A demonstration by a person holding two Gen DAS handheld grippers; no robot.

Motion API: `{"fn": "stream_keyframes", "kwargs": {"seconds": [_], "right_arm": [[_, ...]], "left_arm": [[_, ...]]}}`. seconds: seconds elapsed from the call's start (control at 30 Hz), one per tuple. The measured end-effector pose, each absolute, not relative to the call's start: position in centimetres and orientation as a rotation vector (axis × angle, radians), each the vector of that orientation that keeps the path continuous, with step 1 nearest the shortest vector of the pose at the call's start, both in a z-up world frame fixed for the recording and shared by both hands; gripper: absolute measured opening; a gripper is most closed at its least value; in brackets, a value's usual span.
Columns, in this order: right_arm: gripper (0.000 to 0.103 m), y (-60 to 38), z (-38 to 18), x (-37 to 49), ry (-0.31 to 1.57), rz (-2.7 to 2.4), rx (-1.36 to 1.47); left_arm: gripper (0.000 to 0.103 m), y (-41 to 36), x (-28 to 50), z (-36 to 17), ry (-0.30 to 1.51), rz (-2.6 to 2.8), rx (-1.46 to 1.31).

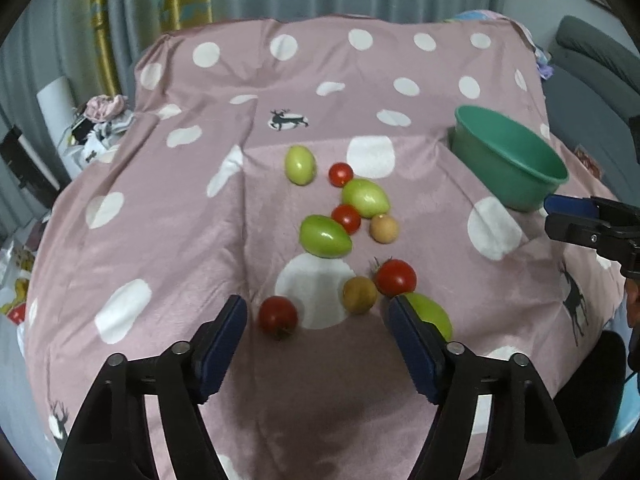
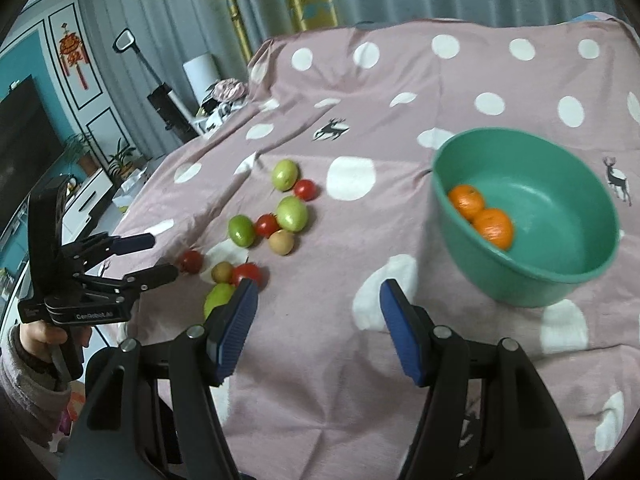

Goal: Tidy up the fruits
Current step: 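Withdraw both tools from the bowl back over the remaining fruit, then grasp a small tan fruit with the left tool while the right tool grasps another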

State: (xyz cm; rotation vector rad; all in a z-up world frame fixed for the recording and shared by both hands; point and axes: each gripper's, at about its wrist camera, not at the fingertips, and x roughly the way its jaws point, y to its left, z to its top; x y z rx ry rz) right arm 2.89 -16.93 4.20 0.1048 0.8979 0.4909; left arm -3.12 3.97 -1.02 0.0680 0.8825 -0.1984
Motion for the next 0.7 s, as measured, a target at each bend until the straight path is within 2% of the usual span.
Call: {"fn": "stream_keyframes", "kwargs": {"seconds": [0.2,0.23,0.3,0.33,0.7], "right_arm": [[0.064,-15.7,3.2,3.8,0.932,0.52,0.107],[0.064,-15.6,3.0,4.0,0.938,0.526,0.113],[0.064,-15.2,2.8,4.4,0.949,0.533,0.115],[0.064,-15.0,2.6,4.5,0.953,0.535,0.114],[0.064,-13.5,2.0,6.7,0.979,0.583,0.146]], "left_arm": [[0.071,3.3,-1.9,-2.1,0.922,-0.242,0.125],[0.069,3.2,-1.6,-2.4,0.935,-0.257,0.127],[0.056,3.0,-1.1,-2.8,0.952,-0.271,0.131],[0.055,2.9,-0.7,-3.0,0.961,-0.27,0.142],[0.055,2.2,0.6,-3.8,1.021,-0.348,0.169]]}}
